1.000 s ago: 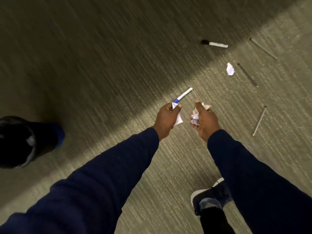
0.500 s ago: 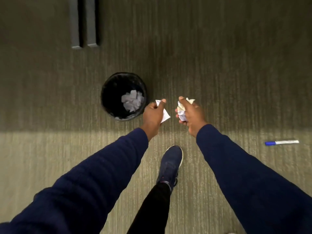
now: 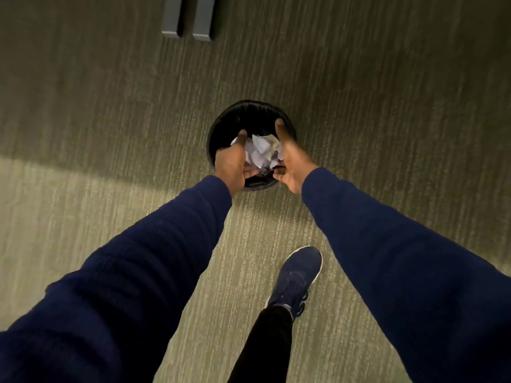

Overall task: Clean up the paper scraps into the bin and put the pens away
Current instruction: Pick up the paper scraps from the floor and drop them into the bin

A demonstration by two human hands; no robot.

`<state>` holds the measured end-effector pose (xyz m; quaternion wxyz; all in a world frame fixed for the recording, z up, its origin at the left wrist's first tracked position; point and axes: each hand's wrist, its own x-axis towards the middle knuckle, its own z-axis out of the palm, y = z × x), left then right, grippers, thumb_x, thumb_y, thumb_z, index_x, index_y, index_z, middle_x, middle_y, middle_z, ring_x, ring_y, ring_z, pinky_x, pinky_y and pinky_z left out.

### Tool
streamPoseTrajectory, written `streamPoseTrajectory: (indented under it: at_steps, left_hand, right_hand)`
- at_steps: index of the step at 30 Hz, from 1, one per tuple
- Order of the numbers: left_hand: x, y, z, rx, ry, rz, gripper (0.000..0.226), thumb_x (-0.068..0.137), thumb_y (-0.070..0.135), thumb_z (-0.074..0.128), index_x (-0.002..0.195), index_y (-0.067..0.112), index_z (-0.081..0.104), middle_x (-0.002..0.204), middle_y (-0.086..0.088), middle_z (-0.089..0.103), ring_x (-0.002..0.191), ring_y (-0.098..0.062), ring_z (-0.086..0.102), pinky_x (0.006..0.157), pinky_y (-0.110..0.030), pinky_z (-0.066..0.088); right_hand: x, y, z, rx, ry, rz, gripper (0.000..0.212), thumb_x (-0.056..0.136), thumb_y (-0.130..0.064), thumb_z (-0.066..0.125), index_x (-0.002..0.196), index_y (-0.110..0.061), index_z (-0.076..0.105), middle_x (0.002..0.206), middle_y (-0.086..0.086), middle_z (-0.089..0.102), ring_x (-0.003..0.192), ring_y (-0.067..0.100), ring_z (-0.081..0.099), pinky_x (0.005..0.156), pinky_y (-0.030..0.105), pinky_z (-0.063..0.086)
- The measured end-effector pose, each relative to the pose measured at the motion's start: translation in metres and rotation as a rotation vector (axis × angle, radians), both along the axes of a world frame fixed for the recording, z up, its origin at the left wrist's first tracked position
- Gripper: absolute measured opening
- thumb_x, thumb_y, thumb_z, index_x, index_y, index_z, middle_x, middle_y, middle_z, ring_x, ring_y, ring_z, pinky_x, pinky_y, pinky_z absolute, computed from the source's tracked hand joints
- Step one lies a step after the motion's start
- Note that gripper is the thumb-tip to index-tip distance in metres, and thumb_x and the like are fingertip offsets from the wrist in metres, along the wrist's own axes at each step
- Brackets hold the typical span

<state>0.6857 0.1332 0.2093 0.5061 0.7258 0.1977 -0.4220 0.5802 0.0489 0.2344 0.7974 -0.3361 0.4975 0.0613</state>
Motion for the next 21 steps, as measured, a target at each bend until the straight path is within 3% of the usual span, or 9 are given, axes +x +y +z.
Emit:
streamPoseTrajectory:
  at_steps: [2, 4, 7, 10, 15, 18, 21]
  left_hand:
    - [0.001, 0.0, 0.002, -0.011, 0.012, 0.016, 0.042, 0.092, 0.051, 0.065, 0.115, 0.016, 0.065, 0.102, -0.01, 0.073, 0.086, -0.031, 0.076, 0.072, -0.054, 0.063]
    - [0.0, 0.001, 0.004, 0.004, 0.012, 0.002, 0.046, 0.094, 0.052, 0.061, 0.122, 0.016, 0.063, 0.111, -0.011, 0.072, 0.094, -0.031, 0.074, 0.074, -0.052, 0.063]
    - [-0.011, 0.005, 0.01, 0.047, -0.018, -0.056, 0.038, 0.096, 0.051, 0.057, 0.119, 0.021, 0.062, 0.112, -0.007, 0.071, 0.094, -0.026, 0.071, 0.067, -0.037, 0.062]
    - [-0.034, 0.002, 0.018, 0.066, -0.035, -0.099, 0.039, 0.097, 0.049, 0.057, 0.122, 0.019, 0.059, 0.109, -0.006, 0.072, 0.092, -0.025, 0.071, 0.076, -0.04, 0.061]
    - [-0.103, -0.015, 0.027, 0.117, -0.153, -0.246, 0.04, 0.096, 0.05, 0.057, 0.123, 0.021, 0.059, 0.125, -0.003, 0.065, 0.108, -0.022, 0.061, 0.079, -0.041, 0.056]
    - [-0.161, -0.032, 0.032, 0.132, -0.156, -0.354, 0.026, 0.096, 0.051, 0.057, 0.098, 0.025, 0.056, 0.102, 0.002, 0.06, 0.099, -0.023, 0.06, 0.084, -0.042, 0.057]
    - [-0.234, -0.055, 0.039, 0.124, -0.155, -0.466, 0.026, 0.095, 0.051, 0.058, 0.089, 0.026, 0.053, 0.086, 0.002, 0.057, 0.083, -0.018, 0.058, 0.078, -0.039, 0.056]
  right_hand:
    - [0.0, 0.001, -0.001, 0.006, 0.0, -0.024, 0.085, 0.085, -0.081, 0.045, 0.147, -0.023, 0.047, 0.149, 0.008, 0.051, 0.135, 0.024, 0.051, 0.11, 0.04, 0.039]
    - [-0.007, 0.001, -0.002, 0.014, -0.002, -0.046, 0.086, 0.088, -0.079, 0.042, 0.15, -0.021, 0.041, 0.154, 0.011, 0.045, 0.142, 0.028, 0.043, 0.118, 0.045, 0.032]
    - [-0.031, 0.003, -0.001, 0.041, 0.01, -0.098, 0.082, 0.091, -0.075, 0.042, 0.147, -0.016, 0.045, 0.148, 0.016, 0.049, 0.134, 0.031, 0.048, 0.111, 0.044, 0.039]
    - [-0.073, 0.005, 0.001, 0.048, 0.044, -0.111, 0.086, 0.091, -0.075, 0.042, 0.149, -0.011, 0.044, 0.14, 0.017, 0.054, 0.123, 0.03, 0.055, 0.102, 0.041, 0.048]
    - [-0.168, 0.007, 0.004, 0.033, 0.145, -0.195, 0.083, 0.092, -0.072, 0.043, 0.147, -0.009, 0.045, 0.132, 0.013, 0.059, 0.118, 0.027, 0.058, 0.103, 0.043, 0.05]
    - [-0.234, 0.005, 0.011, 0.014, 0.192, -0.264, 0.082, 0.092, -0.073, 0.043, 0.146, -0.012, 0.047, 0.128, 0.009, 0.059, 0.113, 0.023, 0.059, 0.098, 0.039, 0.05]
    - [-0.307, -0.002, 0.02, -0.012, 0.225, -0.349, 0.083, 0.089, -0.075, 0.046, 0.145, -0.013, 0.048, 0.129, 0.008, 0.06, 0.115, 0.022, 0.06, 0.099, 0.04, 0.051]
